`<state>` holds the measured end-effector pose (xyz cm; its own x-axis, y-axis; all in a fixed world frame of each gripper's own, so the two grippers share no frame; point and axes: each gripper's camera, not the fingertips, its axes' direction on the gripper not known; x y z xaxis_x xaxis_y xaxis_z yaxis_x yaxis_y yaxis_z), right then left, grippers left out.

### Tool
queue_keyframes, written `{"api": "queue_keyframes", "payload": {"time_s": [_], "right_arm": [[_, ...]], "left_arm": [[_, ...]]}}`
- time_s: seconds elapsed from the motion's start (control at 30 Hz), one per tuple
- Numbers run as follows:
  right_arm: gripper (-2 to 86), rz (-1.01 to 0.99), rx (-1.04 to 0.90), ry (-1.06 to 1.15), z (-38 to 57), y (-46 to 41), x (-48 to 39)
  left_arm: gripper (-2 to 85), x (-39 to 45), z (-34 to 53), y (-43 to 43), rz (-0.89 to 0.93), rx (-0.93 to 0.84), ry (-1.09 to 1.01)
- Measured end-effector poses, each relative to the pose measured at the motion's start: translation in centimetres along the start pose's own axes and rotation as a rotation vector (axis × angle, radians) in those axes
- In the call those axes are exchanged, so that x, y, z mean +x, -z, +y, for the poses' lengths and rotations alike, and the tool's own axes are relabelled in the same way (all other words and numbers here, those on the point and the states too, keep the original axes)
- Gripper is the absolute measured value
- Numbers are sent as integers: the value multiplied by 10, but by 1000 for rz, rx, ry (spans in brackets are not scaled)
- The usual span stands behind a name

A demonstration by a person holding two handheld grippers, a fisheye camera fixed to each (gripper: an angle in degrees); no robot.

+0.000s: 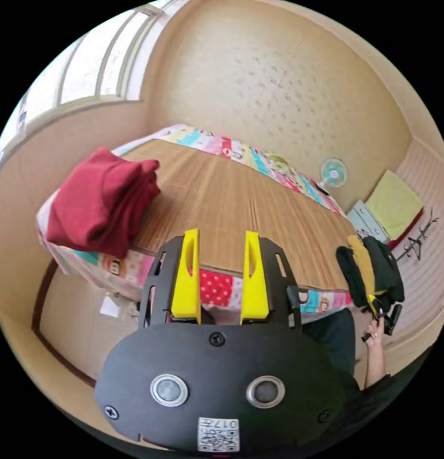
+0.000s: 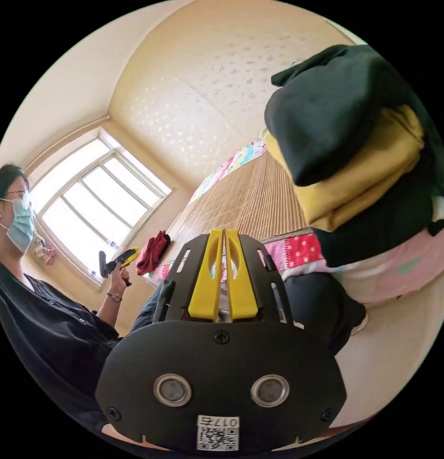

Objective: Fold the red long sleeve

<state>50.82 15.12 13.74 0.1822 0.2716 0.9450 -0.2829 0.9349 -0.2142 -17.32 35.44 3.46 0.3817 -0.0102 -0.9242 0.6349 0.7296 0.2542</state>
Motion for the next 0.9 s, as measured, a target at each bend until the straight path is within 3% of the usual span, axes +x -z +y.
{"api": "queue_keyframes", "payload": {"time_s": [0.1, 0.17, 0.23, 0.33, 0.4, 0.43, 0.6, 0.77, 0.9], "right_arm": [[3, -30, -45, -20, -6, -44, 4], [3, -49, -71, -29, -3, -70, 11], [3, -54, -83, -54, -3, -80, 16], [3, -95, -30, -42, -4, -77, 17], [3, -122, -31, -64, -6, -80, 23], [3, -140, -35, -66, -9, -83, 26], [4, -120, -78, -76, -23, -97, 31], [10, -91, -70, -58, -31, -102, 28], [26, -87, -69, -36, -36, -101, 23]], "left_arm": [[137, -49, -28, 3, -217, 71, 54], [137, -85, -47, -37, -334, -113, 101], [126, -109, -50, -73, -359, -267, 150], [95, -125, -56, -85, -280, -294, 252], [74, -120, -71, -70, -120, -230, 302], [64, -109, -83, -49, 13, -105, 303], [52, -9, -146, 6, 431, 131, 52], [52, 140, -133, 4, 1033, 52, -394], [52, 207, -56, -43, 1141, -162, -481]]}}
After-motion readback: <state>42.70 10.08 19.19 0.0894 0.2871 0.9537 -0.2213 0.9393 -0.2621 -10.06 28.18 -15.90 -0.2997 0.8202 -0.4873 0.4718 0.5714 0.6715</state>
